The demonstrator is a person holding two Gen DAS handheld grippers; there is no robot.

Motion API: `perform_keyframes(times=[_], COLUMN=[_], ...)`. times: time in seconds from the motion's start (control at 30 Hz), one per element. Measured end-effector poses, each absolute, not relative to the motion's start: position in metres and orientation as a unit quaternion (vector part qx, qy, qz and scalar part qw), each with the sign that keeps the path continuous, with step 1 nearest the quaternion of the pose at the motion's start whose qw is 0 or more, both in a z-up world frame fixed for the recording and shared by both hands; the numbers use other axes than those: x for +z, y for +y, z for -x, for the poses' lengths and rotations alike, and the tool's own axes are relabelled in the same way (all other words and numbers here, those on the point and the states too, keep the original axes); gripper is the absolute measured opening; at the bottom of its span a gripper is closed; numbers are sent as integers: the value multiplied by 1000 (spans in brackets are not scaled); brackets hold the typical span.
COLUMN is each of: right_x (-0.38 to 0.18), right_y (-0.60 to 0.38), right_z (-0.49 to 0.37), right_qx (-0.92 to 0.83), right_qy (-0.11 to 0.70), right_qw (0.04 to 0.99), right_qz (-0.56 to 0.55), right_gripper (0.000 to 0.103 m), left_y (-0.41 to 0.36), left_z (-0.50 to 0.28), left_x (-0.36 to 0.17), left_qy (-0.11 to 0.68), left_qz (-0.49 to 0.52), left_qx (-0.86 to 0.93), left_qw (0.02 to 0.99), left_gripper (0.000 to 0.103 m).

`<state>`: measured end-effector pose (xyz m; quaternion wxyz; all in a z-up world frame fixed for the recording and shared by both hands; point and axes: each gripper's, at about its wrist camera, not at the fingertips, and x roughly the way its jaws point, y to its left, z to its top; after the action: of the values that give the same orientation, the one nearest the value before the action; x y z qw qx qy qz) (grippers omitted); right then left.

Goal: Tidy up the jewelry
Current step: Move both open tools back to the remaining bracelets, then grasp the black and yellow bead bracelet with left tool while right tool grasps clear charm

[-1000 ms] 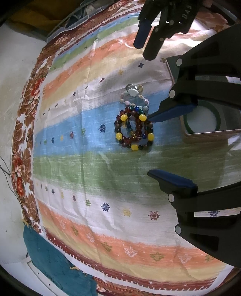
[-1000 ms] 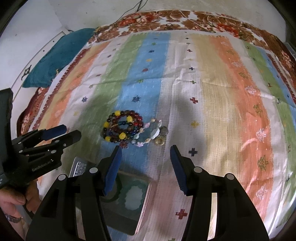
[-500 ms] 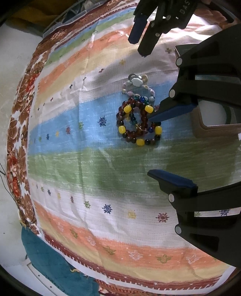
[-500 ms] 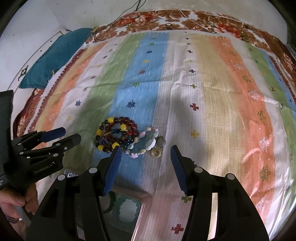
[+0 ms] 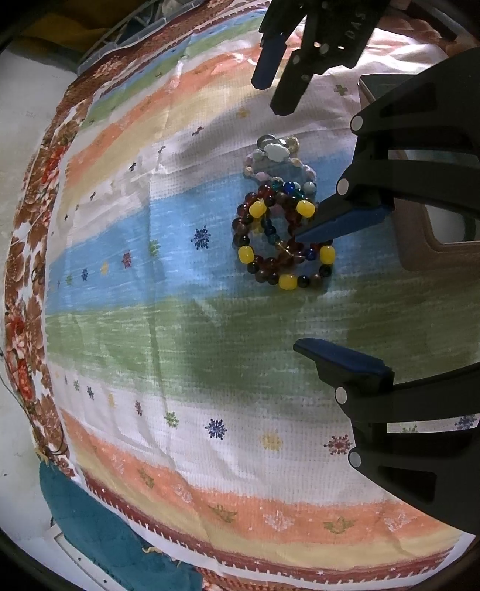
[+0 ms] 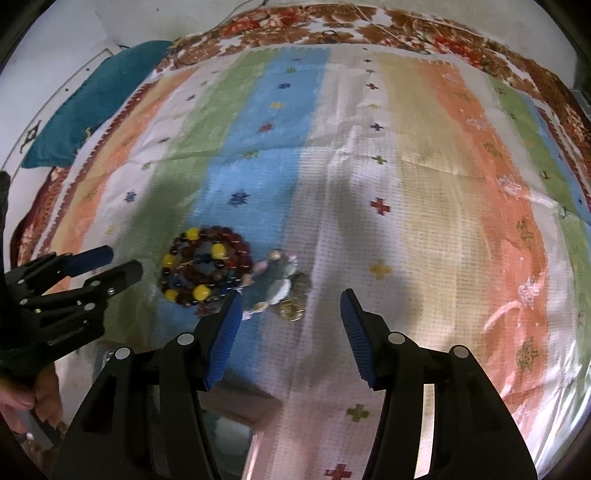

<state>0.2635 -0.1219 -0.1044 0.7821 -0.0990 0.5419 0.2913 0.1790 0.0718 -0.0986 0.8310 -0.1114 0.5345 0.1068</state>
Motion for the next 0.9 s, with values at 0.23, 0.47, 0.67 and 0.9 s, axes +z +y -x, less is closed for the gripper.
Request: perform_keyframes(times=[0.23,0.47,0.67,0.9], right_x=[-113,-122,-130,-135], right_y=[-114,-102,-96,-86], right_z=[-271,-277,-284,-282], right_qx=[292,297,296,302], right_qy=[541,542,541,536], right_qw=[782,777,777,775], right_qz=[105,119,129,148], right_gripper=[55,55,55,55], left_y=[71,73,81,84], left_z=[-186,-194,-198,-202], left_x=[-104,-114,-118,-132], left_qy=[538,545,545,555], left_qz=[105,98,101,98], left_qx=[106,105,109,109], left_qw=[830,826,825,819], left_gripper=[54,54,54,54])
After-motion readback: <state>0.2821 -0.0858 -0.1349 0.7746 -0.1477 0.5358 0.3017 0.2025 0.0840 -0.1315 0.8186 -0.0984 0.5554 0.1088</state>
